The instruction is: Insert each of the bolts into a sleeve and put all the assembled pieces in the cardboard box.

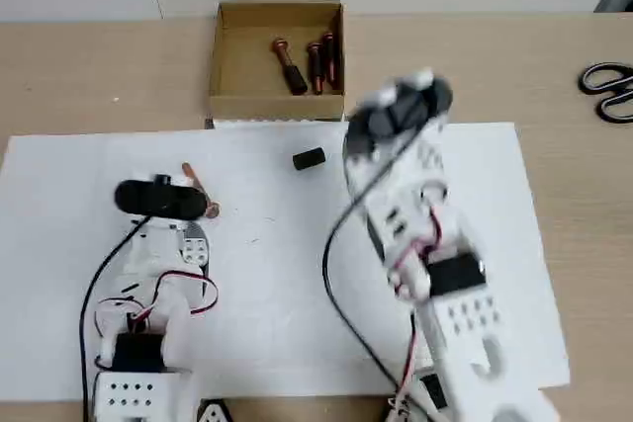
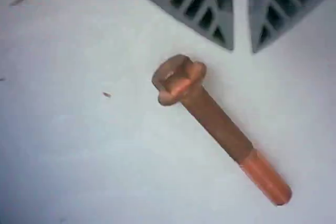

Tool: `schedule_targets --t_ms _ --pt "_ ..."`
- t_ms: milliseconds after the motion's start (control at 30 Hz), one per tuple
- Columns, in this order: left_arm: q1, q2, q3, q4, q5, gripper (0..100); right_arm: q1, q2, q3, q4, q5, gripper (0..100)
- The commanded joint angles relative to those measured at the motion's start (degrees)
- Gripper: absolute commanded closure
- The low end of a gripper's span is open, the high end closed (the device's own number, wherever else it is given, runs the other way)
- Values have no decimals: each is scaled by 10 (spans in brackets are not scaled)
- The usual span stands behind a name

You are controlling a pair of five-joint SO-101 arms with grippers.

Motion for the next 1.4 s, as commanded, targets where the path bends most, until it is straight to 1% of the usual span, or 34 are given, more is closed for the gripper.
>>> schedule_targets --t_ms 0,233,467,500,633,733,867,1000,1067,1133,1200,1233,1367 --pt "11 -5 20 -45 4 994 7 136 -176 0 -14 995" --pt "15 -6 22 -47 4 994 5 385 -424 1 -14 995" --pt "15 -6 22 -47 4 994 -15 665 -723 4 -12 995" --pt "15 -6 22 -47 4 994 -22 703 -766 6 -5 995" --pt "14 -6 22 -47 4 994 -51 830 -909 6 77 995" --pt "13 -6 22 -47 4 994 -73 908 -984 6 113 995" --pt "12 -6 22 -47 4 994 -81 979 -1035 6 182 991" --pt "12 -6 22 -47 4 994 -81 1011 -1058 6 258 980" --pt "12 -6 22 -47 4 994 -81 1015 -1058 7 295 926" --pt "12 -6 22 -47 4 994 -79 1017 -1058 7 327 837" --pt "12 -6 22 -47 4 994 -78 1016 -1058 7 344 763" --pt "12 -6 22 -47 4 994 -78 1014 -1058 10 346 746" --pt "12 -6 22 -47 4 994 -78 1013 -1069 44 345 764"
